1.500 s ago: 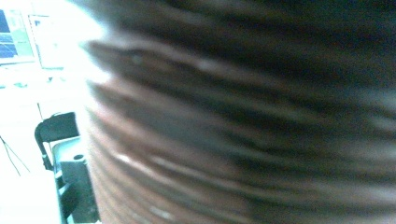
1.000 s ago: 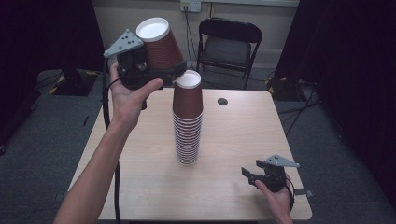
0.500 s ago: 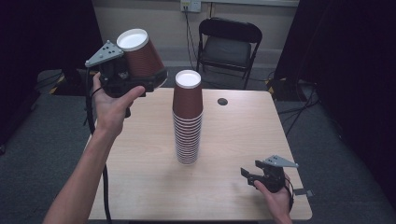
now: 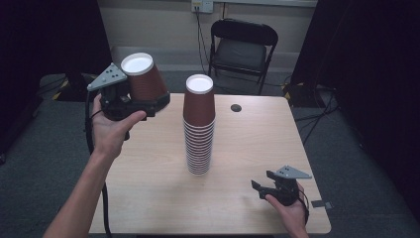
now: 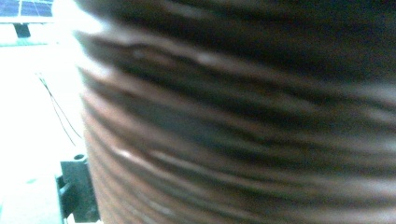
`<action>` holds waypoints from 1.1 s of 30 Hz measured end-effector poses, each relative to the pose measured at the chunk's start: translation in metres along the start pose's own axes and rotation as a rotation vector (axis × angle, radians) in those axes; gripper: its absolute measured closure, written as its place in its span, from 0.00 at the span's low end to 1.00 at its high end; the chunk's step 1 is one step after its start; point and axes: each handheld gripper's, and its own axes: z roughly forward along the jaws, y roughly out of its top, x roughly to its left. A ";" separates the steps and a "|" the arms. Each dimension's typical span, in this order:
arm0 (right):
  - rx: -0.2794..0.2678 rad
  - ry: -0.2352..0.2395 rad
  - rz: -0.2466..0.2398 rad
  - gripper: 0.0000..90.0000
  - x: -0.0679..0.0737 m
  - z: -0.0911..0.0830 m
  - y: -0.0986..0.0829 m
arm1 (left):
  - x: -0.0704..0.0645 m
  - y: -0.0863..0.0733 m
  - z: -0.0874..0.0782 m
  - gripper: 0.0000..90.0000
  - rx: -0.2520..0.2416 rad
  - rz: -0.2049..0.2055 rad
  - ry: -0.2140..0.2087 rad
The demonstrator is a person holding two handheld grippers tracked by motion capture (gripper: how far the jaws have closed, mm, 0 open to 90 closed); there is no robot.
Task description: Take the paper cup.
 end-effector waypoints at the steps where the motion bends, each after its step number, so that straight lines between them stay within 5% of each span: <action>1: 0.001 -0.002 -0.006 0.31 0.001 0.000 0.000 | 0.000 -0.003 0.001 0.12 0.007 0.002 0.000; 11: -0.004 0.010 0.000 0.30 0.000 -0.001 0.001 | 0.001 -0.029 0.002 0.12 0.048 -0.007 0.002; 16: -0.020 0.071 0.008 0.28 0.004 -0.002 0.003 | 0.000 -0.046 0.001 0.11 0.070 -0.051 0.005; 25: -0.014 0.111 -0.056 0.31 0.025 0.001 0.008 | -0.002 -0.081 0.003 0.11 0.139 -0.113 0.009; 33: -0.027 0.138 -0.110 0.37 0.039 0.000 0.012 | -0.007 -0.090 -0.005 0.11 0.116 -0.162 -0.029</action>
